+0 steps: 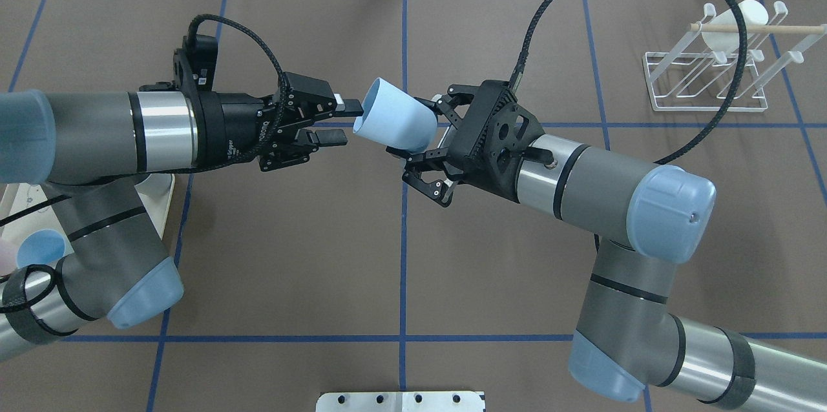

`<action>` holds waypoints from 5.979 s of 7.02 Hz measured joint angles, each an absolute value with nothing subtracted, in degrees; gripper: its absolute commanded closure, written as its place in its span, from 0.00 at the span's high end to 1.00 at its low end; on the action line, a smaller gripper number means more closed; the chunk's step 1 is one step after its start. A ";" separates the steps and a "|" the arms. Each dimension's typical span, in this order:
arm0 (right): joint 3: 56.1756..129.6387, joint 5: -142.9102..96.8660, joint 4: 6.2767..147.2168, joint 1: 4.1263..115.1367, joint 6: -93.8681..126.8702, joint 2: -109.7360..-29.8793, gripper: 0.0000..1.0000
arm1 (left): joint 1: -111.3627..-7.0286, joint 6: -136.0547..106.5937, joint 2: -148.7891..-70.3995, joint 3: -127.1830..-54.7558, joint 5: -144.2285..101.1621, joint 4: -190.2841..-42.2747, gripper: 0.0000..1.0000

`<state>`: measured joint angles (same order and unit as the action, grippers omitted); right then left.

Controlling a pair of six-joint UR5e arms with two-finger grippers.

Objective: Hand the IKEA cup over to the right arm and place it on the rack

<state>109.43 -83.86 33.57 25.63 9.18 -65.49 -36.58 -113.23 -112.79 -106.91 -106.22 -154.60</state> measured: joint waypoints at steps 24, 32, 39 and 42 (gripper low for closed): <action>107.57 -68.60 85.39 55.64 -71.35 -83.47 0.00 | -48.78 -64.42 -99.27 -114.42 -113.12 -133.33 1.00; 100.20 -68.06 80.45 55.31 -70.54 -80.03 0.00 | -48.78 -64.42 -99.16 -114.35 -113.12 -133.42 1.00; 101.64 -68.79 80.65 55.38 -69.28 -80.89 0.00 | -48.78 -64.51 -99.17 -114.41 -113.18 -133.42 1.00; 101.08 -68.96 80.68 55.18 -67.18 -81.09 0.00 | -48.75 -64.51 -99.22 -114.38 -113.14 -133.42 1.00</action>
<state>101.08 -68.96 80.68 55.18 -67.18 -81.09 -48.75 -64.51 -99.22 -114.38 -113.14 -133.42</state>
